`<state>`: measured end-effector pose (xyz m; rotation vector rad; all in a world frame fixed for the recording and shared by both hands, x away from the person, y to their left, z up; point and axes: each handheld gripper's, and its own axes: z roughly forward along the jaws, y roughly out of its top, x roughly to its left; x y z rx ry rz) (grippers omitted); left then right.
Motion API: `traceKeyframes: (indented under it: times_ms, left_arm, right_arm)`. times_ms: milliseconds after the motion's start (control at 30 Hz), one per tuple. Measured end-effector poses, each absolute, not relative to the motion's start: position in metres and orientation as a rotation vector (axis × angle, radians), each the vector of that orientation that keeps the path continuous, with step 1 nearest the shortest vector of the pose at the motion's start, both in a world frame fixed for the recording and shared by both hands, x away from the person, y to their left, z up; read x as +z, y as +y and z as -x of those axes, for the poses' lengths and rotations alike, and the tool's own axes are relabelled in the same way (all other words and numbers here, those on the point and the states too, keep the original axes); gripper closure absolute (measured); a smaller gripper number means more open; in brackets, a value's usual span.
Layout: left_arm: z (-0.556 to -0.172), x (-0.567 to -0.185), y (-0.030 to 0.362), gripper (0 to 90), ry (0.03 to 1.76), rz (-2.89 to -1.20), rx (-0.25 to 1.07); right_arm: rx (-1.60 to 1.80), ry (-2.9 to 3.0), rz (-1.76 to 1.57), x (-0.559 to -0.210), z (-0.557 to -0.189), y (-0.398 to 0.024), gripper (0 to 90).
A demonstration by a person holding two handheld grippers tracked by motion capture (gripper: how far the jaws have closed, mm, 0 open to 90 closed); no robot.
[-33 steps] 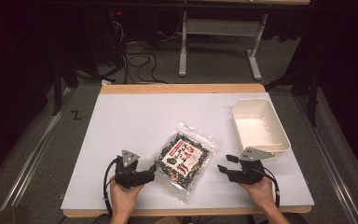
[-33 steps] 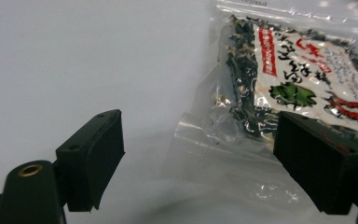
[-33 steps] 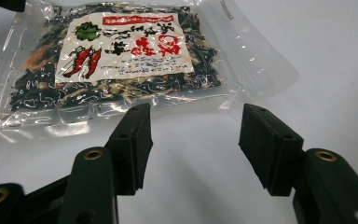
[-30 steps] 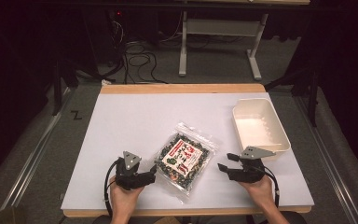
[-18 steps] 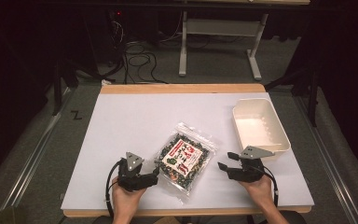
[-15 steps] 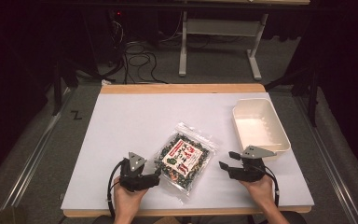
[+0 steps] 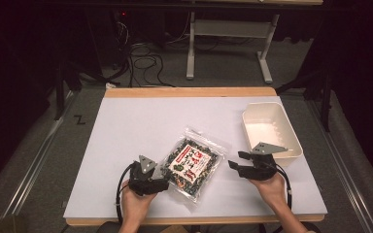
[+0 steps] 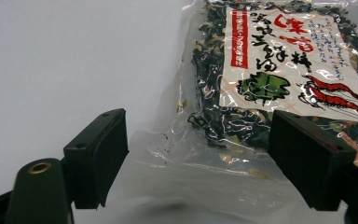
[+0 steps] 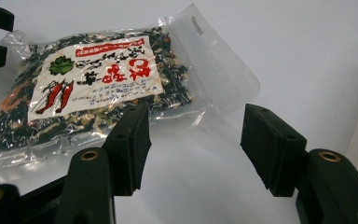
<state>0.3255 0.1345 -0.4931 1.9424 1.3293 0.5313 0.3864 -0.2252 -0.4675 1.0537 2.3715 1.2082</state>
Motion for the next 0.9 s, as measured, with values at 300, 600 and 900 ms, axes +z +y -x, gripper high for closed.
traceKeyframes:
  times_ms: [300,600,900]
  left_arm:
    - [-0.331,-0.495,0.132,21.3,1.325,-1.959,0.520]
    - [-0.335,-0.498,0.132,22.4,1.326,-2.000,0.537]
    - [-0.339,-0.501,0.133,23.1,1.342,-2.027,0.546]
  right_arm:
    - [1.095,2.439,-1.044,-0.452,-0.420,-0.205,42.9]
    - [1.026,2.465,-1.099,-0.450,-0.449,-0.189,40.3]
    - [0.942,2.516,-1.143,-0.454,-0.467,-0.176,40.4]
